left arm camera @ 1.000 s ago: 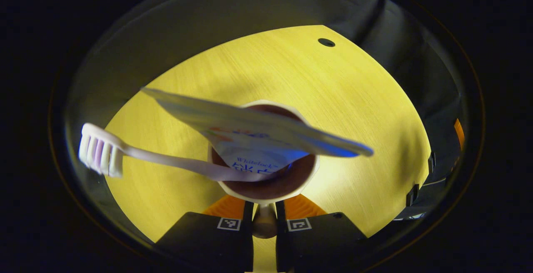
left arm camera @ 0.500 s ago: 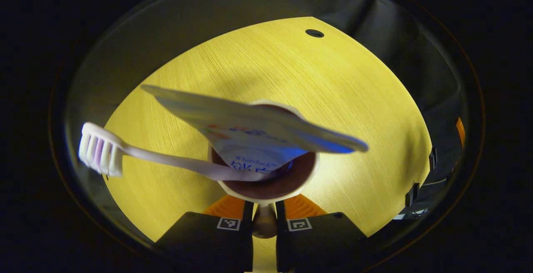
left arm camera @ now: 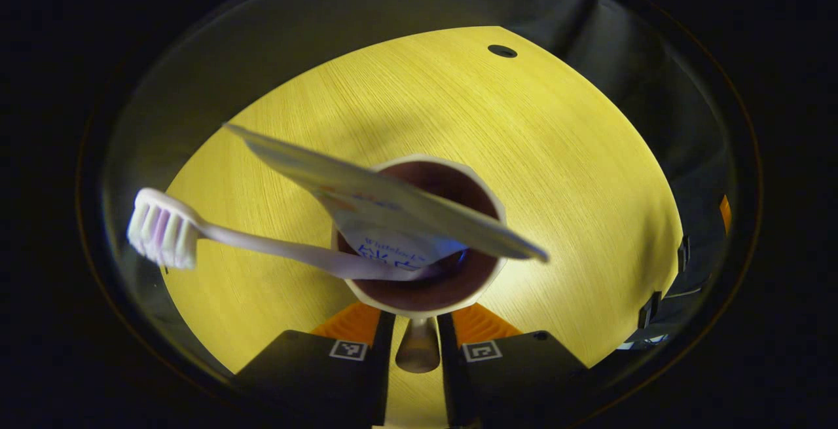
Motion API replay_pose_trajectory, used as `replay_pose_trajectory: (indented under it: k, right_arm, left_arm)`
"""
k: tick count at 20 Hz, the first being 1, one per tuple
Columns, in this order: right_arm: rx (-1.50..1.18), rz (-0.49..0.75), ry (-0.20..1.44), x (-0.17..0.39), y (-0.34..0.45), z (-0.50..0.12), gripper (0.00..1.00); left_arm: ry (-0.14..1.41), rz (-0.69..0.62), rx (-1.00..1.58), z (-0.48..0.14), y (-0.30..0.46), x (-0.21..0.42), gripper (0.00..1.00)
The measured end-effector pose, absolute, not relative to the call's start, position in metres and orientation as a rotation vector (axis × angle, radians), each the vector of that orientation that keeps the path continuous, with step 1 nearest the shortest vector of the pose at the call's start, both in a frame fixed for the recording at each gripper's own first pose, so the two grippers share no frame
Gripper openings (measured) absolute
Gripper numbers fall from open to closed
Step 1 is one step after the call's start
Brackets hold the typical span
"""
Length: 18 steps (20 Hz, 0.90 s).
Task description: Put the toothbrush and toothpaste on the desktop into the cup, then pick up the cup and place it on the coaster on the desktop.
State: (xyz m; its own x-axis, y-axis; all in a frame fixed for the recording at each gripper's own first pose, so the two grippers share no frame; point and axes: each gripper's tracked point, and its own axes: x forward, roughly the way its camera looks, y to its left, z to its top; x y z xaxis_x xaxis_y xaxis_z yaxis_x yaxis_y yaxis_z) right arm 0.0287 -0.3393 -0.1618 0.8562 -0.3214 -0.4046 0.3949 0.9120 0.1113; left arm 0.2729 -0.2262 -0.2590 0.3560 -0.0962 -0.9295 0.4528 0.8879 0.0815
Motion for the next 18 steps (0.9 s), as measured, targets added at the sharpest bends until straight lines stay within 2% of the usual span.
replay_pose_trajectory:
  k: [1, 2, 6, 8, 18]
  right_arm:
    - [0.191, -0.373, 0.389, 0.030, -0.337, -0.161, 0.98]
    - [0.187, -0.367, 0.387, 0.031, -0.334, -0.158, 0.98]
    - [0.168, -0.332, 0.370, 0.041, -0.319, -0.146, 0.98]
    - [0.162, -0.313, 0.361, 0.044, -0.307, -0.137, 0.98]
    - [0.108, -0.148, 0.296, 0.057, -0.204, -0.073, 0.98]
  left_arm:
    - [1.151, -0.364, 0.346, -0.257, -0.226, 0.272, 0.40]
    - [1.146, -0.367, 0.334, -0.256, -0.228, 0.271, 0.65]
    - [1.089, -0.371, 0.259, -0.234, -0.222, 0.258, 0.97]
    - [1.027, -0.357, 0.213, -0.215, -0.215, 0.249, 1.00]
    - [0.613, -0.253, -0.006, -0.091, -0.130, 0.153, 0.98]
